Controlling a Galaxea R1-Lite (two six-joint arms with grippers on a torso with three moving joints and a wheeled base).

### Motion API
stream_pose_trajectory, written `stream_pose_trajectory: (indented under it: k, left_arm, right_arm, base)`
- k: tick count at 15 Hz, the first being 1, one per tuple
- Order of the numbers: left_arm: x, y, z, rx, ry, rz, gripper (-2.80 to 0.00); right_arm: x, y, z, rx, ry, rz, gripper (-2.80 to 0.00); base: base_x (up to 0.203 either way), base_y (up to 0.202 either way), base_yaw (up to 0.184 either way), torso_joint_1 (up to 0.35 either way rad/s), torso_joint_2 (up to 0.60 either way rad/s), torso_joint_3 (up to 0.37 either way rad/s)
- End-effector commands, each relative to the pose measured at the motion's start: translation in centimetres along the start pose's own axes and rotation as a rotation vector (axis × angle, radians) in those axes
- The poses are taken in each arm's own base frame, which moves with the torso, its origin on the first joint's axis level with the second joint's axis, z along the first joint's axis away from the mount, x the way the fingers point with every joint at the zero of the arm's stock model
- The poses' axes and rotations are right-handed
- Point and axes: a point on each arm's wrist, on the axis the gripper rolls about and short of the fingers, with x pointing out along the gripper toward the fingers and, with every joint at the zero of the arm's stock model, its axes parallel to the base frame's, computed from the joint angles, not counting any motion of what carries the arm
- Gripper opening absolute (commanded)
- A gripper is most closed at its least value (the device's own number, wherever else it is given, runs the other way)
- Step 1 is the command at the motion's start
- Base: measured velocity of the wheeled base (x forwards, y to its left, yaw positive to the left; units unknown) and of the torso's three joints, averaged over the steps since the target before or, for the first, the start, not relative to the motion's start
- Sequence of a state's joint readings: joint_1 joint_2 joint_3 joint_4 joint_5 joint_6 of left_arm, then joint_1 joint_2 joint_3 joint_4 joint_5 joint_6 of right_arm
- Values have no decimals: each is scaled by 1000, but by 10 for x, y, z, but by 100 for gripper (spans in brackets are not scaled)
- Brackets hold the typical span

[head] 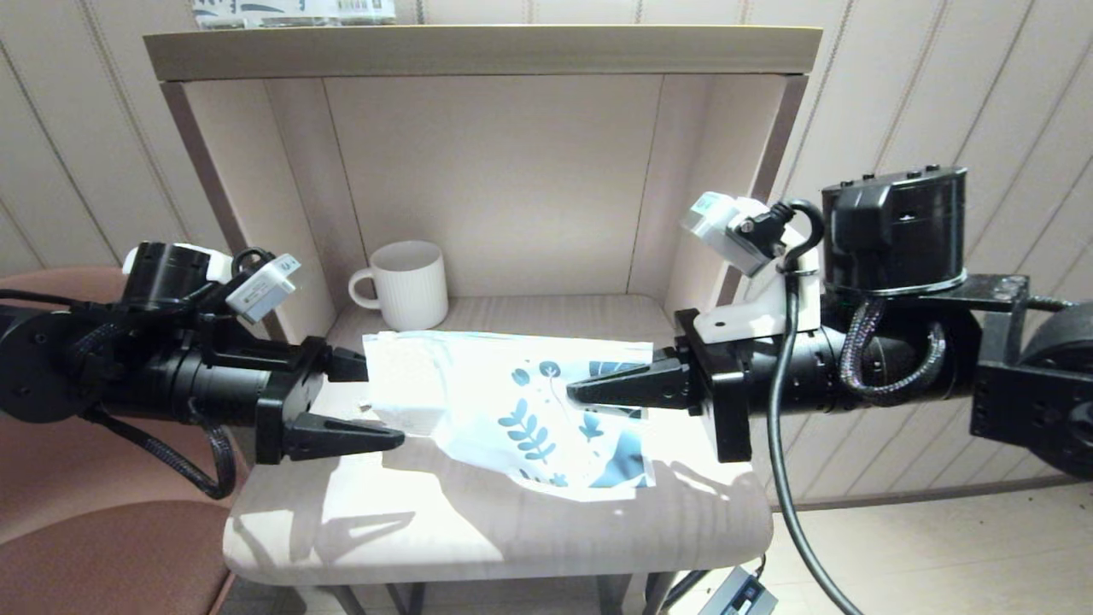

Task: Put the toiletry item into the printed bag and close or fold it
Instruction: Pick up the toothpaste

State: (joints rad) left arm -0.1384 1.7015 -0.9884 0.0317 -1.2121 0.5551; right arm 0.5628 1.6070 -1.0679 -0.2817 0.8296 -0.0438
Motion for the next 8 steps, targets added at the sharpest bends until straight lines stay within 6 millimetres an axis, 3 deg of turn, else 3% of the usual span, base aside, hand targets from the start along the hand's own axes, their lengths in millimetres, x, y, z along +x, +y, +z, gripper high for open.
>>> stream_pose_trajectory:
  k: [1, 8]
  left_arm:
    - [-7, -1, -2, -5, -5, 17, 0]
    - [-9, 9, -19, -12, 98, 158, 0]
  right_arm:
    - [-4, 4, 3, -12, -10, 5, -280]
    - [-11, 6, 3, -14, -16, -9, -280]
  base:
    - [0, 0, 0, 0, 0, 0]
    - [0, 0, 0, 0, 0, 0]
